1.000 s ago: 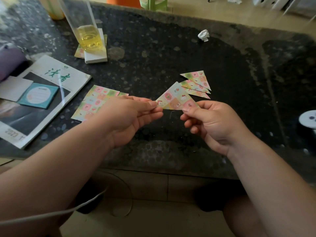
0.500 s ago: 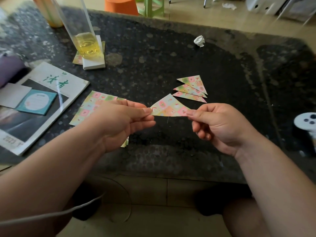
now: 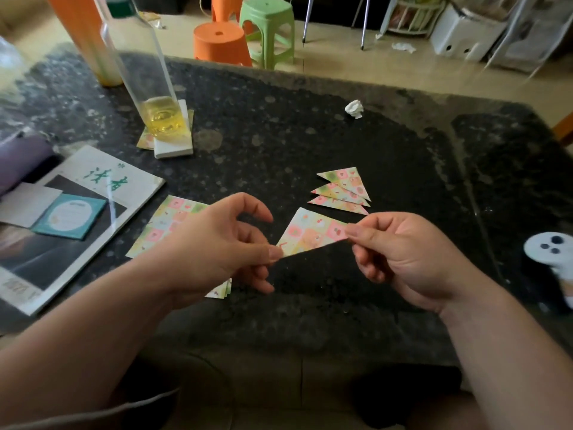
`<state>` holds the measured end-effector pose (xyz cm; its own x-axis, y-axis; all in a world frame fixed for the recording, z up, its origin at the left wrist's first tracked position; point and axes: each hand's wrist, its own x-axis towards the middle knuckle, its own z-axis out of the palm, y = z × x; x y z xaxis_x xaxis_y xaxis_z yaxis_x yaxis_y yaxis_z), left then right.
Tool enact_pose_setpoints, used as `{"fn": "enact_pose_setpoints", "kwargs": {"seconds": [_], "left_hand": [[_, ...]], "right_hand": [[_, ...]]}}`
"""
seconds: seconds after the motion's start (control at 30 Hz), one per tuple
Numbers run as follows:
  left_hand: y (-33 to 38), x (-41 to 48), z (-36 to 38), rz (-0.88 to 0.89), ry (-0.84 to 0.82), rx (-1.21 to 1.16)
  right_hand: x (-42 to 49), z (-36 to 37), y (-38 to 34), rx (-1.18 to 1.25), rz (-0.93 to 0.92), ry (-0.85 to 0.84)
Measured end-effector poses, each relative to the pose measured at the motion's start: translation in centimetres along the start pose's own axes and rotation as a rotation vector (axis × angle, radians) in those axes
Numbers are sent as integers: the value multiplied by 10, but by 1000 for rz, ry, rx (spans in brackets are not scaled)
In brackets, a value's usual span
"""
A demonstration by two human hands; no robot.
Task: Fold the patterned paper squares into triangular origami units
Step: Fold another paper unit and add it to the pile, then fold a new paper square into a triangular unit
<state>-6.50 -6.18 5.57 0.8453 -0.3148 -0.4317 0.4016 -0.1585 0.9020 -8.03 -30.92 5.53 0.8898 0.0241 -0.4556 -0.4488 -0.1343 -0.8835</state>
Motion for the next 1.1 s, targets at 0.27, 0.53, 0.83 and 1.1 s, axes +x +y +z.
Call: {"fn": "enact_pose_setpoints", "kwargs": {"seconds": [0.27,0.53,0.83,1.1], "left_hand": [[22,1,-30,206,27,470],[25,16,-48,61,184,579],[21,8,-61,-60,76,756],[-11,16,-100,-154,415,828]], "right_hand": [[0,6,-9,-24,-47,36],[34,4,-1,-65,2,392],[84,-26,1,-68,352,662],[56,54,-13,-354,25,444]]}}
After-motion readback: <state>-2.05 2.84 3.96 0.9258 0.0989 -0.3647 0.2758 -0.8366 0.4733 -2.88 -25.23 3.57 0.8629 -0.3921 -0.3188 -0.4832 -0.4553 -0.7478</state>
